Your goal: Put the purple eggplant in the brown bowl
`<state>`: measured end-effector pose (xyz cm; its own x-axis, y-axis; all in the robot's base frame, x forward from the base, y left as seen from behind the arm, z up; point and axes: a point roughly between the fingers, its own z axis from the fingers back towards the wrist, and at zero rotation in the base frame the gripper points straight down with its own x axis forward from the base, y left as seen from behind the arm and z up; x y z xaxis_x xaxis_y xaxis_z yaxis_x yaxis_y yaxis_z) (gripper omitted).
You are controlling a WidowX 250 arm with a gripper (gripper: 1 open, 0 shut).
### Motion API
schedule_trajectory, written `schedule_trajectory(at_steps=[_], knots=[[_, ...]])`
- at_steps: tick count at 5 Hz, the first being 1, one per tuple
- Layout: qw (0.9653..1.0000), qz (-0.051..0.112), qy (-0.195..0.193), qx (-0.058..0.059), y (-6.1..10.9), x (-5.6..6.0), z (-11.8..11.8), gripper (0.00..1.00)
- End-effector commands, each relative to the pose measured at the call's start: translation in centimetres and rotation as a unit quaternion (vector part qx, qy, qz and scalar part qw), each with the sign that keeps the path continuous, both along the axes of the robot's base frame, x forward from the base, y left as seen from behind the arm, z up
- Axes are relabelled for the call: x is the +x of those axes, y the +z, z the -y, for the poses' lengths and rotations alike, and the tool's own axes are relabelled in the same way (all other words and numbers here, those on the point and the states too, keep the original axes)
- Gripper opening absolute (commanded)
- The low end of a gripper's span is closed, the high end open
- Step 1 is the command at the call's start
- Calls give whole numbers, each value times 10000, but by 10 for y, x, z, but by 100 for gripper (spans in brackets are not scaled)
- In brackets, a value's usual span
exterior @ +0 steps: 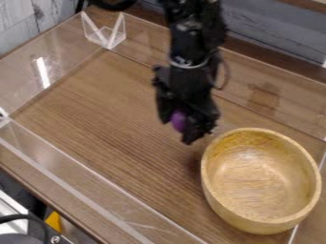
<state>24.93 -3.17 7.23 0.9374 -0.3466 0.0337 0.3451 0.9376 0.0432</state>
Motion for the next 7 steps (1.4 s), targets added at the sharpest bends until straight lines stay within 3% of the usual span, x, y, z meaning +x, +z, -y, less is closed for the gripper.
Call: schedule_trajectory(at_steps=[1,2,3,4,6,7], knots=[[9986,357,-327,-187,21,0,40,0],[9973,316,-610,-260,19,-11,77,0],[9930,290,-1115,-280,16,-13,93,0],[9886,316,-1429,-342,13,-12,90,0],[9897,387,-1324,-386,-5,-19,77,0],[9931,396,-1028,-408,-7,-19,78,0]])
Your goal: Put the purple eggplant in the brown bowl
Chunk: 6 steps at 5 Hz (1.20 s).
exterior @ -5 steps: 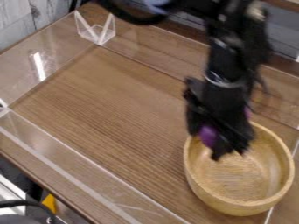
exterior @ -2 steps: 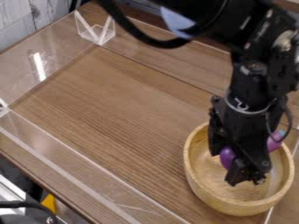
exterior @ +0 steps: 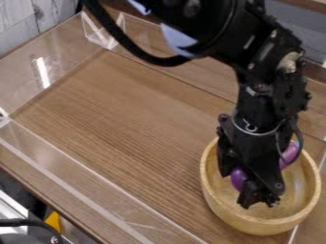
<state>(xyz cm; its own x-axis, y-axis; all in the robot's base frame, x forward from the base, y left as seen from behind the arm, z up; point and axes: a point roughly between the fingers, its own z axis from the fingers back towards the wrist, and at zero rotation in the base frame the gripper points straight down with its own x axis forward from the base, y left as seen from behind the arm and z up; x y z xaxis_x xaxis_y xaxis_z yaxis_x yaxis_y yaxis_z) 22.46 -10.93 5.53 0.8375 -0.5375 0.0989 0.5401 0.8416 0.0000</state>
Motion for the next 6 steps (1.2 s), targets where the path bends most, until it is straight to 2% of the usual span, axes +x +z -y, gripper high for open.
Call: schedule_trajectory(at_steps=[1,3,5,6], knots=[[9991,176,362,-120,8,5,1,0],[9988,138,428,-167,8,12,6,0],[9975,89,674,-199,16,11,26,0],[9967,92,774,-207,16,14,25,0]])
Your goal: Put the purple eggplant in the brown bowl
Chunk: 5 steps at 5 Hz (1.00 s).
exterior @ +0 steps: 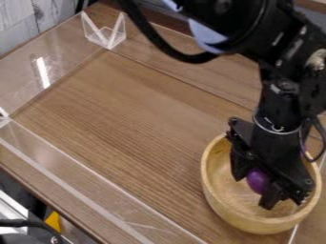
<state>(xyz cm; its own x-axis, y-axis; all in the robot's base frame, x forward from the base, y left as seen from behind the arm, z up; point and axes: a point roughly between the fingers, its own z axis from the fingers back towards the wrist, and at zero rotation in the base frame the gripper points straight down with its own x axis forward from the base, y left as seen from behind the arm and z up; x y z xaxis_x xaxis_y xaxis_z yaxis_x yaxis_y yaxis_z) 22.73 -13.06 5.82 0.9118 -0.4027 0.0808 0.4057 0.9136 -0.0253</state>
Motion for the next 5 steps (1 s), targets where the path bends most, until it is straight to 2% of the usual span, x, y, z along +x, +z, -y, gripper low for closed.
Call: schedule_trajectory(at_steps=[1,3,4,5], knots=[[9995,243,126,-130,14,14,2,0],[9988,263,406,-122,3,15,0,0],[9983,265,507,-123,3,18,0,0],[9995,231,198,-131,-6,19,12,0]])
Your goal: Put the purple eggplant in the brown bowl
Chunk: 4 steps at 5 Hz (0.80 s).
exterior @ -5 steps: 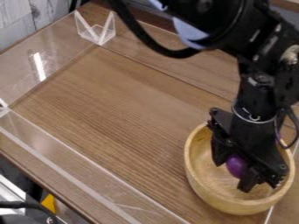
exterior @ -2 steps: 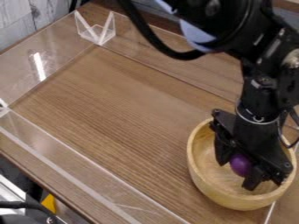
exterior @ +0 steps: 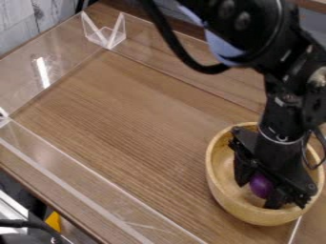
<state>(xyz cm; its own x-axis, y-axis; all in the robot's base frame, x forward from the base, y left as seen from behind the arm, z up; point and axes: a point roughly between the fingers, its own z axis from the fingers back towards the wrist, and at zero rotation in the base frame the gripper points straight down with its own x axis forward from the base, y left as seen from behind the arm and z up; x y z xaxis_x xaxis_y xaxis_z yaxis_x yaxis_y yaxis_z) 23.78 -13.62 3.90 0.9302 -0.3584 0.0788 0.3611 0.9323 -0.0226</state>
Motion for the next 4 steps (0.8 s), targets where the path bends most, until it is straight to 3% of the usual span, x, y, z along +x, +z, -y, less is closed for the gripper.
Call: schedule_trajectory(at_steps=[1,2,4], knots=[[9990,225,-332,-195,6,11,18,0],[9995,242,9,-222,12,12,24,0],[9971,264,662,-251,21,13,26,0]])
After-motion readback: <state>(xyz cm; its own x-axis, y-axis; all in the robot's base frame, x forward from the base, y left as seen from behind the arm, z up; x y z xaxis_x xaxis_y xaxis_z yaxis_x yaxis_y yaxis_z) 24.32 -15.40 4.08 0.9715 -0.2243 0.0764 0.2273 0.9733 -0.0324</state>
